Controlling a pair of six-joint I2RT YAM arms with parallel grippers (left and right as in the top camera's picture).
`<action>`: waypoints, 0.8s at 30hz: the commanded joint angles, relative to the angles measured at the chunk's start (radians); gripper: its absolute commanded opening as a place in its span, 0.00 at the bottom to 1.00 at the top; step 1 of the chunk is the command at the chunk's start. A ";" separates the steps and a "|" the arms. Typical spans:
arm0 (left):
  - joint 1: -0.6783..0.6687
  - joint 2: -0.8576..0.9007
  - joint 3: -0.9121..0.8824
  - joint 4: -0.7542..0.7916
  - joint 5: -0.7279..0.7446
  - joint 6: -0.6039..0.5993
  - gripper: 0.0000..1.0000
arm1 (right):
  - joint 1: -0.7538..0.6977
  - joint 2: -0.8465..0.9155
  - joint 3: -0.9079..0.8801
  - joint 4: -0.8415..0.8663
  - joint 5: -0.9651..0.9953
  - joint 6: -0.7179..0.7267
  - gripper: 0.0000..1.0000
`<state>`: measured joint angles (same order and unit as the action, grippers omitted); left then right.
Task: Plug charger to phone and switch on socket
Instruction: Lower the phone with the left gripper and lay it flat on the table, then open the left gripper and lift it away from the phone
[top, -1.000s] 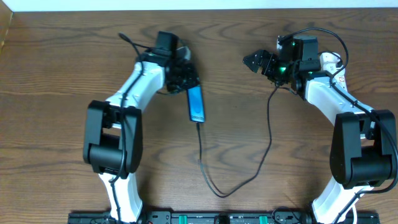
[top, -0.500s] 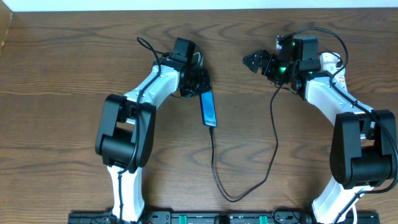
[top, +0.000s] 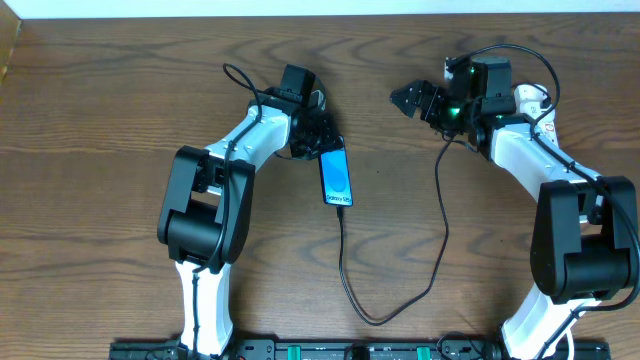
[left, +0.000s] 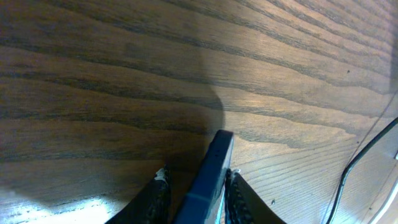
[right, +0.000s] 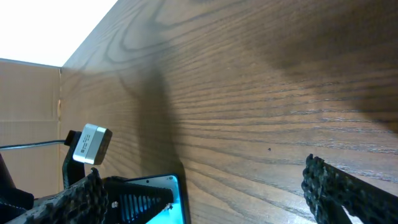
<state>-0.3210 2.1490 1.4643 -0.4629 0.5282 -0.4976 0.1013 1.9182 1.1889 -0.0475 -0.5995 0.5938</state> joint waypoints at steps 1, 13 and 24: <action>0.001 0.008 0.005 0.002 0.008 0.003 0.30 | -0.002 -0.003 0.003 0.002 -0.013 -0.016 0.99; 0.001 0.008 0.005 -0.054 -0.123 0.006 0.48 | -0.002 -0.003 0.003 0.002 -0.031 -0.016 0.99; 0.025 0.007 0.005 -0.075 -0.208 0.016 0.64 | -0.002 -0.003 0.003 0.002 -0.047 -0.016 0.99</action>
<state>-0.3206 2.1338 1.4822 -0.5198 0.4263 -0.4973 0.1013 1.9182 1.1889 -0.0475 -0.6304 0.5938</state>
